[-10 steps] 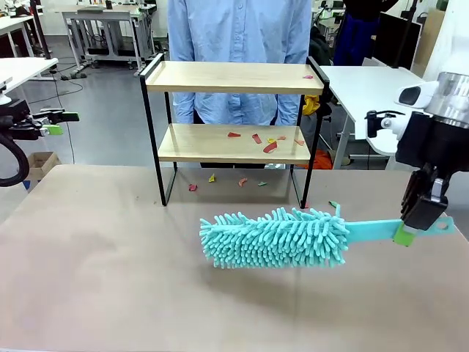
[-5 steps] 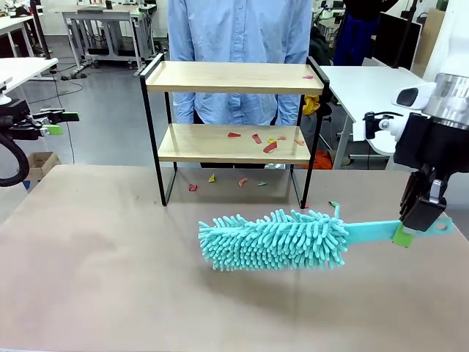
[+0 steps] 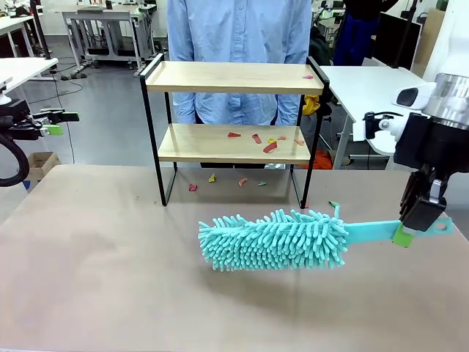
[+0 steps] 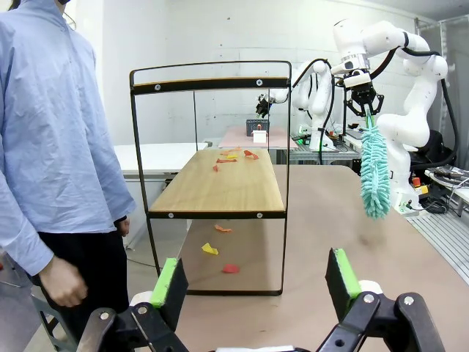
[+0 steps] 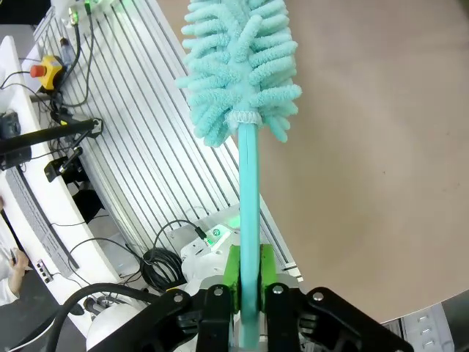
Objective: Clean the shelf.
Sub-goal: Clean the specific section of the Shelf indicated by the human with the Duster.
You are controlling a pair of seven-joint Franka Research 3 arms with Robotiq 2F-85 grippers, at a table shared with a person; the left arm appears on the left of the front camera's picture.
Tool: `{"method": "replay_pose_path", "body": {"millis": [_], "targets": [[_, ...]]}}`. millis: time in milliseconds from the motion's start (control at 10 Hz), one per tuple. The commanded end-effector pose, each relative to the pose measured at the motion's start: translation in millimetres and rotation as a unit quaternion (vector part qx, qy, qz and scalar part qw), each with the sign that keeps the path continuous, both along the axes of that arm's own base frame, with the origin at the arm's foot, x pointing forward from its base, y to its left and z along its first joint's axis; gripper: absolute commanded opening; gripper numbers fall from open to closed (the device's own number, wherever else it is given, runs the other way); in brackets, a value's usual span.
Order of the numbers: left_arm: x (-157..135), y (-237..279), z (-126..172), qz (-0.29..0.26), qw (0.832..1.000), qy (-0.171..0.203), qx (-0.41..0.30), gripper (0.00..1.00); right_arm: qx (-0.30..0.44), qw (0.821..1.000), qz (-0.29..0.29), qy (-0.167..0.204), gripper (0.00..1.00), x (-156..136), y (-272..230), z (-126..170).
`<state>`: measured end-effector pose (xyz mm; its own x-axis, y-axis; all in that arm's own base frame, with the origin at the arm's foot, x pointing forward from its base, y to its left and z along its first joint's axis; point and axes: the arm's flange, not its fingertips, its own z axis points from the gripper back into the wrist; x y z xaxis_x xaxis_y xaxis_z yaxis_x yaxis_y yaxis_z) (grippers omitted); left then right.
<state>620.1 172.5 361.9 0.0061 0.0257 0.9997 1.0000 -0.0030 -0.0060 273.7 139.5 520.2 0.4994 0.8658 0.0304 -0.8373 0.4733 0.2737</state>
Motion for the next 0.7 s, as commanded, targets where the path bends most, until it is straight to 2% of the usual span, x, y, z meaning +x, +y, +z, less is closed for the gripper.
{"method": "replay_pose_path", "body": {"millis": [0, 600], "targets": [[-2.1, -0.1, 3.1, 0.001, 1.0, -0.004, -0.001, 1.0, 0.0, 1.0, 0.001, -0.001, 0.13, 0.3, 0.8, 1.3], [-2.1, -0.1, 3.1, 0.001, 1.0, -0.004, -0.001, 1.0, 0.0, 1.0, 0.001, -0.001, 0.13, 0.3, 0.8, 1.3]]}}
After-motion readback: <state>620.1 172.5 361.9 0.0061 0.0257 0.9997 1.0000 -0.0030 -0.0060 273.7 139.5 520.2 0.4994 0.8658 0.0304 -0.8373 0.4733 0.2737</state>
